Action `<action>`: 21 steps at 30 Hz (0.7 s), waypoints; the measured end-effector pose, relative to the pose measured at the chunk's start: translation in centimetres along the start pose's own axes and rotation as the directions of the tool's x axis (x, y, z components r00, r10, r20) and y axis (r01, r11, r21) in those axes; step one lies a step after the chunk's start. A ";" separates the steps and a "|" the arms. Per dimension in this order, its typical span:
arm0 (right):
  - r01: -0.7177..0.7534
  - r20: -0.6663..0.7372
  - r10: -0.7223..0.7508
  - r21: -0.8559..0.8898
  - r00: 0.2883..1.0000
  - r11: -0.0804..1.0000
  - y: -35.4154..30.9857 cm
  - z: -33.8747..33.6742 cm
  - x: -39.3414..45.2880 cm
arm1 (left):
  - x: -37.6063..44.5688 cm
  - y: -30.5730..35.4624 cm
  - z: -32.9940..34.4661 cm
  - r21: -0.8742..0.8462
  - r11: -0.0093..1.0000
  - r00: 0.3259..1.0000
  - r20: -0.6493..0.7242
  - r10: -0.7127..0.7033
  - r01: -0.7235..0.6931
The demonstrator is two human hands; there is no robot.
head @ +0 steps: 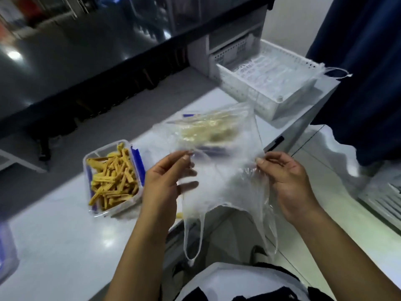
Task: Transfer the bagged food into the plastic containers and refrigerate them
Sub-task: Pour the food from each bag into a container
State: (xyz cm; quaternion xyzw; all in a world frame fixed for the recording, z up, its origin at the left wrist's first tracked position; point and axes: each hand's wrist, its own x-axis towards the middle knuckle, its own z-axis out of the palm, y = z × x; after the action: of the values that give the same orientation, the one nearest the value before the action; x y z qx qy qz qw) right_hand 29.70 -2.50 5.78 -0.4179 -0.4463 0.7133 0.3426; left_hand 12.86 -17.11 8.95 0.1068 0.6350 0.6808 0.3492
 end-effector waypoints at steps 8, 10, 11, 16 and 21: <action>0.243 -0.045 -0.261 -0.242 0.964 0.939 -4.7 -12.6 5.7 | 1.0 -5.0 14.1 0.059 0.995 0.992 -0.093 0.087 -0.081; 0.340 0.031 -0.349 -0.315 0.937 0.886 -6.3 -14.5 6.9 | 1.3 -4.7 16.2 0.089 0.987 0.988 -0.064 0.137 -0.131; 0.381 0.075 -0.380 -0.348 0.922 0.856 -7.0 -15.2 7.6 | 1.6 -4.3 17.2 0.105 0.981 0.984 -0.047 0.171 -0.165; 0.459 0.181 -0.422 -0.369 0.888 0.808 -12.2 -16.3 12.4 | 5.1 -1.2 20.9 0.244 0.924 0.954 0.011 0.300 -0.293; 0.494 0.345 -0.362 -0.475 0.866 0.729 -19.5 -15.4 18.5 | 10.5 3.1 25.0 0.160 0.935 0.949 0.040 0.313 -0.316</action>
State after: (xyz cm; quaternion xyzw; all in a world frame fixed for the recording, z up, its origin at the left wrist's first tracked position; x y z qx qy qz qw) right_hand 38.17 25.97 14.52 -0.2980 -0.7522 0.4990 0.3106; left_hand 18.79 9.23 13.00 0.2401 0.6614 0.6723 0.2301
